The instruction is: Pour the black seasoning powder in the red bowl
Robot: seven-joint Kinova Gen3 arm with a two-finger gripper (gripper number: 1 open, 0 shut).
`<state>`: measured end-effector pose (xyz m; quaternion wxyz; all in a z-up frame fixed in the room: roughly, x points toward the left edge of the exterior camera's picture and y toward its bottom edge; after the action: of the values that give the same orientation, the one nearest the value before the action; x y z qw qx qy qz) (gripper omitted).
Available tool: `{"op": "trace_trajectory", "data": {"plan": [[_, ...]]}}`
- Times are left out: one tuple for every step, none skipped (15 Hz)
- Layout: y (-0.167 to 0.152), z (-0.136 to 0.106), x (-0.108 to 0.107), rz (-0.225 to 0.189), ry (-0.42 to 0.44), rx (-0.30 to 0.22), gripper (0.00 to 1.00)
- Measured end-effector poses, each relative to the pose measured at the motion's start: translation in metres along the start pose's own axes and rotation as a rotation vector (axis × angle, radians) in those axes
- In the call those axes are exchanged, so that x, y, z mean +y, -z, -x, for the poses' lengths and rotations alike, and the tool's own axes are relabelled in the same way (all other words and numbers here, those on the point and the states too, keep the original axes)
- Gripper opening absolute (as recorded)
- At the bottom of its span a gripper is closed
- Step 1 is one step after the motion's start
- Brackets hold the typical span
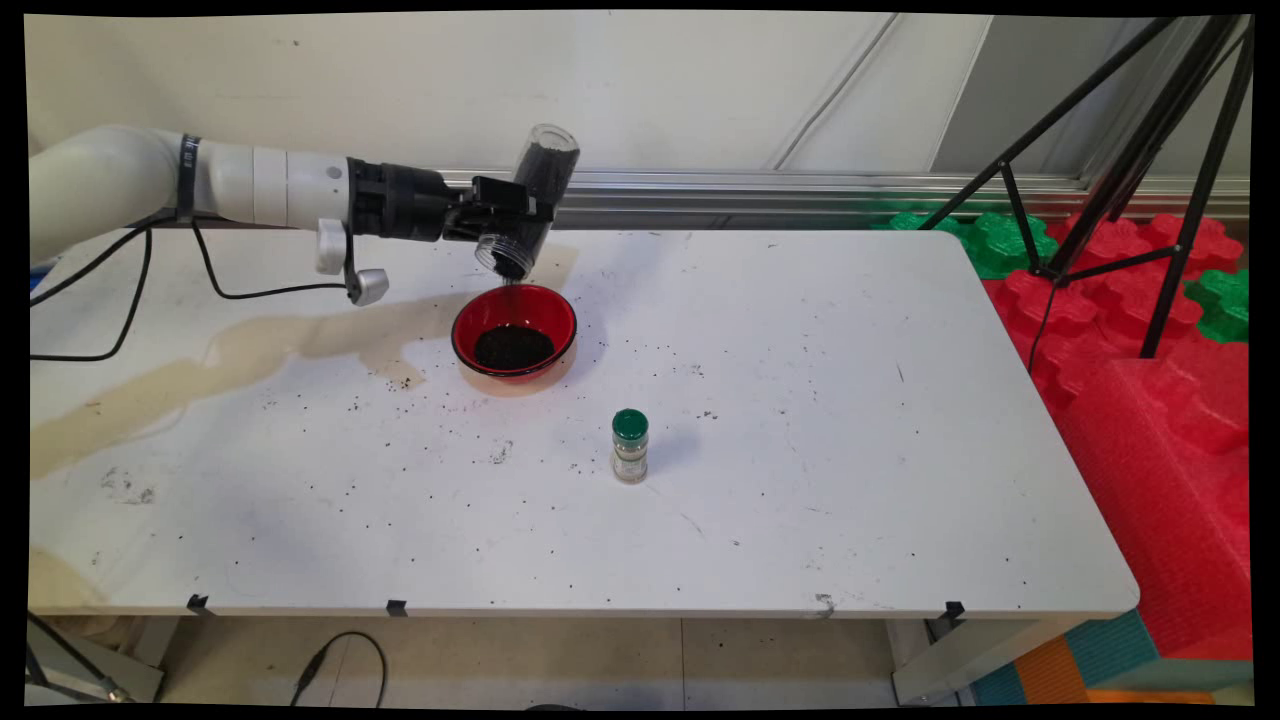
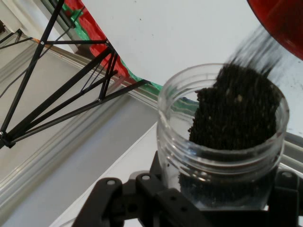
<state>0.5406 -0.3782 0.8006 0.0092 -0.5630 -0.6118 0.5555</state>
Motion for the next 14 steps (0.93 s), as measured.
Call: {"op": "trace_trajectory", "data": {"plan": [[0.0002, -0.0001, -0.0002, -0.001, -0.001, 0.000, 0.00], [0.0003, -0.0002, -0.0003, -0.002, -0.002, 0.001, 0.00], [0.0006, -0.0004, -0.0006, -0.003, -0.003, 0.001, 0.00], [0.0007, -0.0005, -0.0008, -0.004, -0.005, 0.002, 0.00], [0.0009, -0.0006, -0.0010, -0.005, -0.006, 0.002, 0.00], [0.0011, -0.0007, -0.0013, -0.005, -0.007, 0.003, 0.00], [0.0011, -0.0007, -0.0014, -0.006, -0.009, 0.003, 0.00], [0.0013, -0.0007, -0.0016, -0.007, -0.010, 0.003, 0.00], [0.0012, -0.0006, -0.0017, -0.007, -0.011, 0.003, 0.00], [0.0013, -0.0006, -0.0018, -0.008, -0.012, 0.003, 0.00], [0.0013, -0.0005, -0.0020, -0.008, -0.013, 0.003, 0.00], [0.0014, -0.0005, -0.0022, -0.009, -0.014, 0.003, 0.00], [0.0014, -0.0006, -0.0024, -0.010, -0.015, 0.003, 0.00], [0.0014, -0.0007, -0.0026, -0.010, -0.016, 0.003, 0.00]]}}
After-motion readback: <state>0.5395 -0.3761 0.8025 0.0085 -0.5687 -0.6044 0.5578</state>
